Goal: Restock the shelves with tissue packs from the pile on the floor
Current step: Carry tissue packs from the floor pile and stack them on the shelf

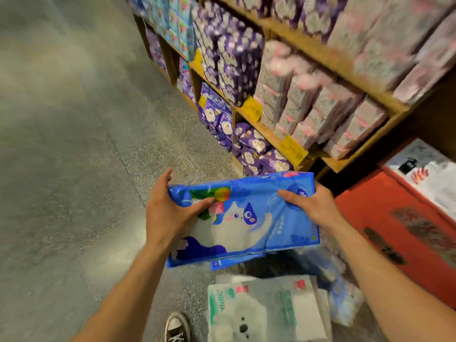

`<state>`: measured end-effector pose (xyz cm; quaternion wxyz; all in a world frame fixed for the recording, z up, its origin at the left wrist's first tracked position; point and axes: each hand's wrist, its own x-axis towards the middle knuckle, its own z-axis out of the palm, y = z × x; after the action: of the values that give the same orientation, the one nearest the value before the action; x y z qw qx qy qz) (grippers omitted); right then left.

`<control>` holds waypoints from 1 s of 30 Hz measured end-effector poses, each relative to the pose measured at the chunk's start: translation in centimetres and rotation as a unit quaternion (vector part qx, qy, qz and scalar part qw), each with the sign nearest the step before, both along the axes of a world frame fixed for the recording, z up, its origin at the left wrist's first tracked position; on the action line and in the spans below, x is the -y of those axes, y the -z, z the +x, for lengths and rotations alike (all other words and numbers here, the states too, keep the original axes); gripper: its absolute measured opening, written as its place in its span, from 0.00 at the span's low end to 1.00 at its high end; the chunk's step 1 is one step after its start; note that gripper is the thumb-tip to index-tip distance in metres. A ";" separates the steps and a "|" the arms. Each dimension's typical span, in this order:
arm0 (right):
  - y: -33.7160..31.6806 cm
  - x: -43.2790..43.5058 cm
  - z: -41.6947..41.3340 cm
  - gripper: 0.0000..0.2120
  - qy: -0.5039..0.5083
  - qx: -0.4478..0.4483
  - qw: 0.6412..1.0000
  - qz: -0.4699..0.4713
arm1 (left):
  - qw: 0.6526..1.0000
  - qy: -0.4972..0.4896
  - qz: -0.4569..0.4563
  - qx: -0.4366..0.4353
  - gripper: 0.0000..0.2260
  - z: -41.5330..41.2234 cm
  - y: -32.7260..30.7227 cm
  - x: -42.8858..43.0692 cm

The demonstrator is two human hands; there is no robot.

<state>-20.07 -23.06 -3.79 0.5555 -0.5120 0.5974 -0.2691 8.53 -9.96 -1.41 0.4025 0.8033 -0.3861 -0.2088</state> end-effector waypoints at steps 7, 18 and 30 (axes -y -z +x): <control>-23.3 -0.2 7.2 0.33 -0.092 0.057 0.993 -0.052 | 0.997 -0.037 -0.053 0.045 0.51 5.5 -25.1 -3.4; -41.2 -9.1 26.3 0.25 -0.079 0.118 0.983 -0.113 | 0.983 -0.074 -0.128 -0.113 0.46 26.1 -38.2 -16.6; -48.8 -15.5 53.2 0.25 -0.204 0.178 0.952 -0.145 | 0.951 -0.152 -0.201 -0.179 0.22 47.0 -45.2 -27.6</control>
<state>33.11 -7.52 45.03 0.6159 -0.6418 0.3260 -0.3200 55.54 17.64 43.74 0.6446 0.7047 -0.2154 -0.2036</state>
